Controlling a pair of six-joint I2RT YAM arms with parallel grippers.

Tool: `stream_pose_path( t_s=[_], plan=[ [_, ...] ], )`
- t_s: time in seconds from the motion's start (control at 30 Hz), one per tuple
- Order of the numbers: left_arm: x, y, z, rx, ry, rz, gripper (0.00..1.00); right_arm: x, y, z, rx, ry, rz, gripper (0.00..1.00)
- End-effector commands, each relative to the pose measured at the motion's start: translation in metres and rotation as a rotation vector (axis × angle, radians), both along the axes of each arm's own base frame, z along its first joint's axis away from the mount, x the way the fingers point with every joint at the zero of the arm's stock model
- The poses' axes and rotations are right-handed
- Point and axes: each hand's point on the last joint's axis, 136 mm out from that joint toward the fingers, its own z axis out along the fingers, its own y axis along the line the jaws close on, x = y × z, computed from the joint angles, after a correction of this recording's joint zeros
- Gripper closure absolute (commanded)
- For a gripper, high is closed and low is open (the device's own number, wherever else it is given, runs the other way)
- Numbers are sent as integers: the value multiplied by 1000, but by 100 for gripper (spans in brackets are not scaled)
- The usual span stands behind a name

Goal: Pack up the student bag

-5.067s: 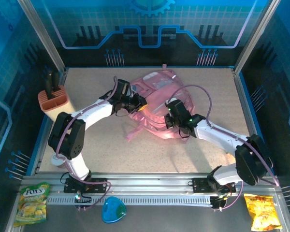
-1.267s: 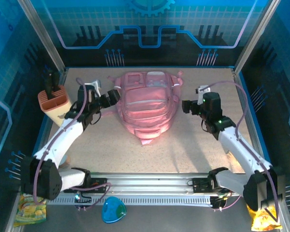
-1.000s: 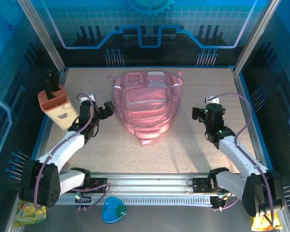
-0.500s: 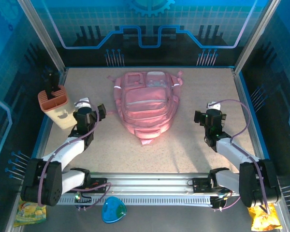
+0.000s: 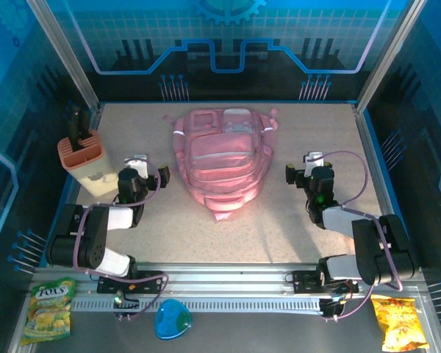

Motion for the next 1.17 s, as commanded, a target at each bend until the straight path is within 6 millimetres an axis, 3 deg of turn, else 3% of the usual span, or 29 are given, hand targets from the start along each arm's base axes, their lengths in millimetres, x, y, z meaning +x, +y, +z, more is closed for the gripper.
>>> stream_pose_path(
  t_s=[0.0,0.27,0.53,1.13],
  plan=[
    [12,-7,15,5,-72,-61,1,7,-3,11,-28,-91,13,0],
    [19,-1,5,7,-34,-31,1,17,2,-10,-7,-65,51,0],
    [19,0,5,20,-33,-13,1,20,-11,-13,5,-44,-23,0],
    [19,-3,5,32,-33,-22,1,20,-11,-12,3,-46,-22,0]
  ],
)
